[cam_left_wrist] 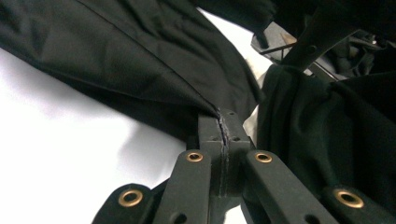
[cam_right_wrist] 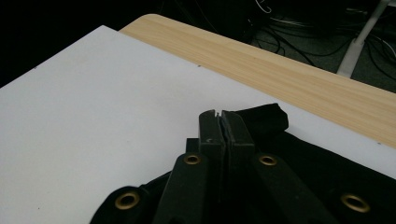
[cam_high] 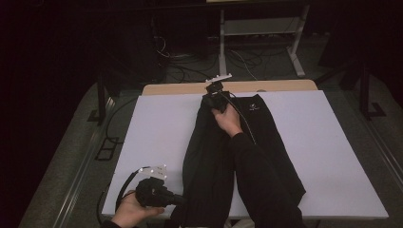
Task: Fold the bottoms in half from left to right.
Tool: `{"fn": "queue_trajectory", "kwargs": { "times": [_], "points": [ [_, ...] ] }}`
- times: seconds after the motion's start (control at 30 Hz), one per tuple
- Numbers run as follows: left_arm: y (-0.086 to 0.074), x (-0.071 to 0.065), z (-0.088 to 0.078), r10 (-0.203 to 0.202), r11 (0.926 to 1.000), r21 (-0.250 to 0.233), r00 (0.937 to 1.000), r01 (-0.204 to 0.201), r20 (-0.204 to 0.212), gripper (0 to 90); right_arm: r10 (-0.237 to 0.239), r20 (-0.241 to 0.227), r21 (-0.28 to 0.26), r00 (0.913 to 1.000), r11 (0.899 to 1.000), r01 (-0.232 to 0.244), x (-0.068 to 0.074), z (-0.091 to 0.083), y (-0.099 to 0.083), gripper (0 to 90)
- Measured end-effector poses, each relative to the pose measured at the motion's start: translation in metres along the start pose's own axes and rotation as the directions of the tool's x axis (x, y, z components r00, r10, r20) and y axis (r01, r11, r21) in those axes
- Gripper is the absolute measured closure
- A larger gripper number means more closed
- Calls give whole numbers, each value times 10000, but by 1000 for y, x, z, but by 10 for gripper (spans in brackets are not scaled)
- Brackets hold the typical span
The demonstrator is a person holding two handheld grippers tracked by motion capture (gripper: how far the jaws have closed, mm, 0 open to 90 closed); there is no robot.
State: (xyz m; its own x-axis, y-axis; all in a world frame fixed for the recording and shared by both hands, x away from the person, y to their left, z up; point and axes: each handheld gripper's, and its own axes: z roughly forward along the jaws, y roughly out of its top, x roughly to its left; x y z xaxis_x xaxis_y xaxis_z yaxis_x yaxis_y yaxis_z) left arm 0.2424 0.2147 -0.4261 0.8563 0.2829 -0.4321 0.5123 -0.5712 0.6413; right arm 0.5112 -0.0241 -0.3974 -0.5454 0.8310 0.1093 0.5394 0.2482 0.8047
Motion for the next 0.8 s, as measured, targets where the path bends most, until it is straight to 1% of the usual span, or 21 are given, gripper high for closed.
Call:
{"fn": "queue_trajectory", "kwargs": {
  "times": [0.13,0.17,0.27,0.43,0.63,0.73,0.8],
  "points": [
    [6,-2,6,-3,10000,-1,9995,3,306,888,33,50,-20,10000,10000,-33,-8,-6,0,871],
    [7,-2,7,-39,10000,35,9995,38,321,888,58,60,-20,10000,10000,-58,-10,-8,0,871],
    [12,-3,11,26,9999,97,9993,-30,377,888,118,109,-31,9999,9999,-118,-17,-11,0,871],
    [20,-6,19,203,9997,148,9980,-213,593,888,146,219,52,9997,9999,-147,-27,-16,-3,871],
    [32,-12,27,484,9982,316,9950,-513,871,888,256,312,29,9992,9997,-257,-37,-21,-6,870],
    [37,-14,32,514,9977,392,9944,-552,927,888,319,346,12,9989,9995,-320,-42,-24,-7,871],
    [41,-16,36,523,9972,469,9927,-576,1084,888,316,354,29,9989,9995,-317,-45,-26,-7,871]
  ]
}}
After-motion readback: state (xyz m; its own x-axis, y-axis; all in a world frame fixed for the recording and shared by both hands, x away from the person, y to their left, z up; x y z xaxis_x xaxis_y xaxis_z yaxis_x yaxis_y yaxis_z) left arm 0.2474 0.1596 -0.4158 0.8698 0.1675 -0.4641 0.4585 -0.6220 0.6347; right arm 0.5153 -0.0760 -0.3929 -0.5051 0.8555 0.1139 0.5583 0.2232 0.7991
